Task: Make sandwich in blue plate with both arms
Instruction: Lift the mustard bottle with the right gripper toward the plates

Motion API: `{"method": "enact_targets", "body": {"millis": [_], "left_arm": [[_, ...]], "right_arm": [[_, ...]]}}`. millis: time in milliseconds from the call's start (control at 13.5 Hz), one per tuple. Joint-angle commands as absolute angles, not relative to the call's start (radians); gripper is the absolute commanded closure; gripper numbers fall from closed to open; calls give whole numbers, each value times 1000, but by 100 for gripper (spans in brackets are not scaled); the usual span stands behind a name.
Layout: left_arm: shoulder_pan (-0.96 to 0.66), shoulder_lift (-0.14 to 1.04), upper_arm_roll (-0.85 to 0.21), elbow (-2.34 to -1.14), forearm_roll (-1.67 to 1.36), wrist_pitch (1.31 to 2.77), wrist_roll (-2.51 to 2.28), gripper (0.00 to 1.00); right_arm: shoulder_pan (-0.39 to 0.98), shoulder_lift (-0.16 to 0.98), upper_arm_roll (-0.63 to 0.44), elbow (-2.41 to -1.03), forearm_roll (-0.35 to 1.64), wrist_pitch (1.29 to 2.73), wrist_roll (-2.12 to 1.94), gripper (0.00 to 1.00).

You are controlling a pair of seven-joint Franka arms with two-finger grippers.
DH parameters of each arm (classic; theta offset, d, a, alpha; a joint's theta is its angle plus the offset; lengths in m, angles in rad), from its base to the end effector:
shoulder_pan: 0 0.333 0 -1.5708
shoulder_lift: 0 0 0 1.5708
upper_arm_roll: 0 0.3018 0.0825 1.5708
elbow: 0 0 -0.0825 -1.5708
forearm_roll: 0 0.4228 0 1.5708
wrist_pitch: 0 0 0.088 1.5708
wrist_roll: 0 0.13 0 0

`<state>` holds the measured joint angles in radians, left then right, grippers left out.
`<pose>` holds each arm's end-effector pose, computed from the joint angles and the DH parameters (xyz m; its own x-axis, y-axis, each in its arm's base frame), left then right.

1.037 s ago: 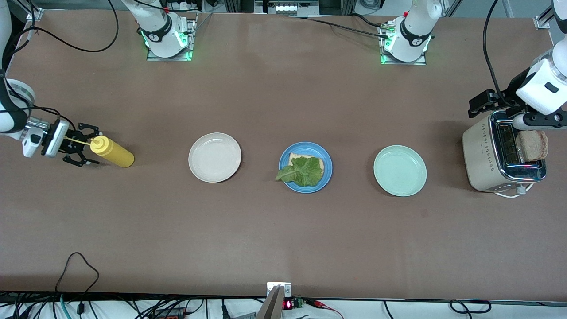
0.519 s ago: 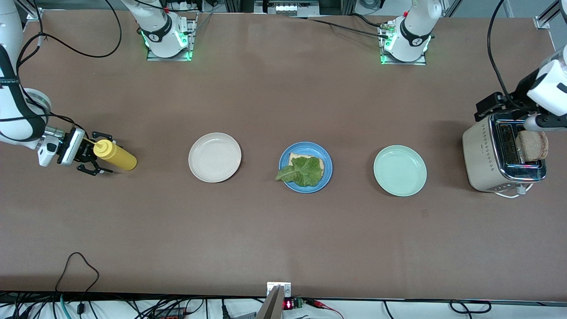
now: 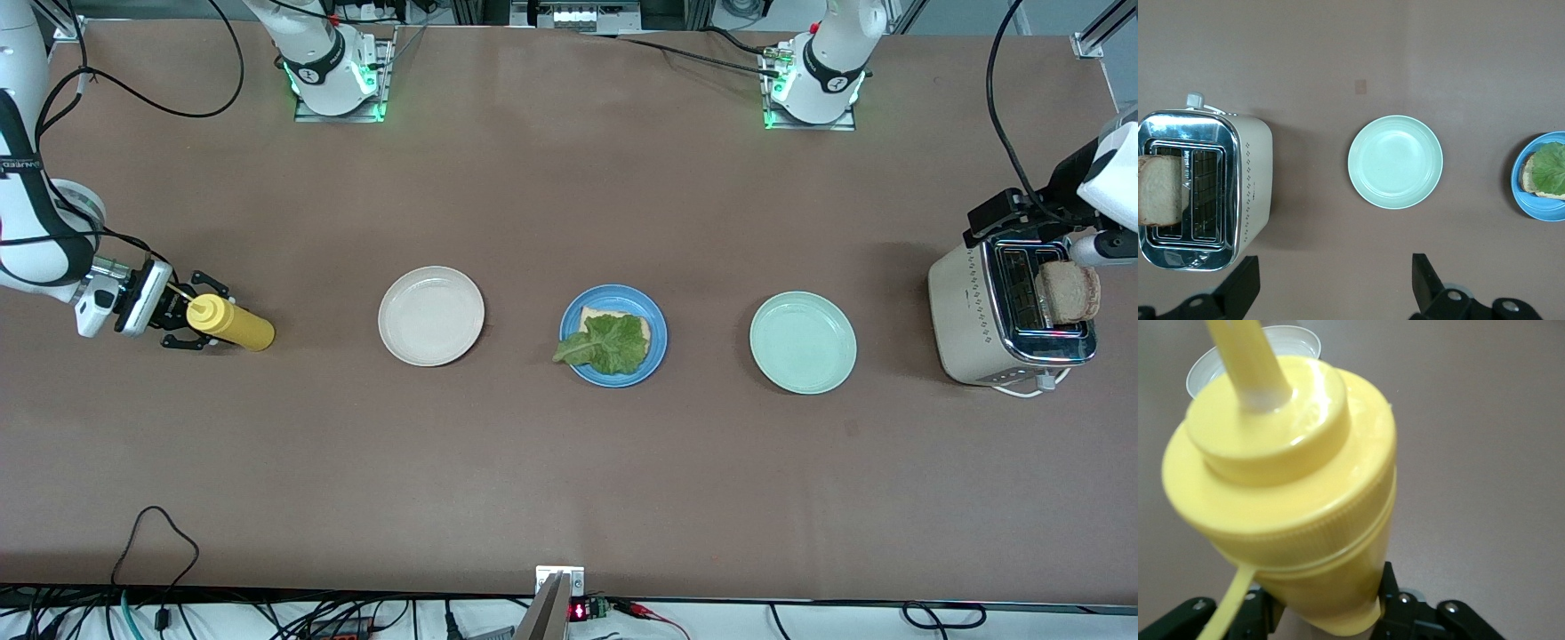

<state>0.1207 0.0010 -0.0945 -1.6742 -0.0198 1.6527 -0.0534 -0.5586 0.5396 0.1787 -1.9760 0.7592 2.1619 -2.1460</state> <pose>0.5968 0.0132 0.5408 0.9964 0.0811 -0.0235 0.0816 -0.9965 0.0185 0.5684 -0.1781 0.1211 0.3193 0.6915 0.6480 0.9413 -0.3107 -0.1323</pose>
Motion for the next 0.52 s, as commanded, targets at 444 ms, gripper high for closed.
{"method": "enact_targets", "body": {"millis": [444], "left_arm": [[133, 9, -103, -1674, -43, 1663, -35, 0]], "right_arm": [[-390, 318, 183, -1974, 646, 2209, -1791, 100]]}}
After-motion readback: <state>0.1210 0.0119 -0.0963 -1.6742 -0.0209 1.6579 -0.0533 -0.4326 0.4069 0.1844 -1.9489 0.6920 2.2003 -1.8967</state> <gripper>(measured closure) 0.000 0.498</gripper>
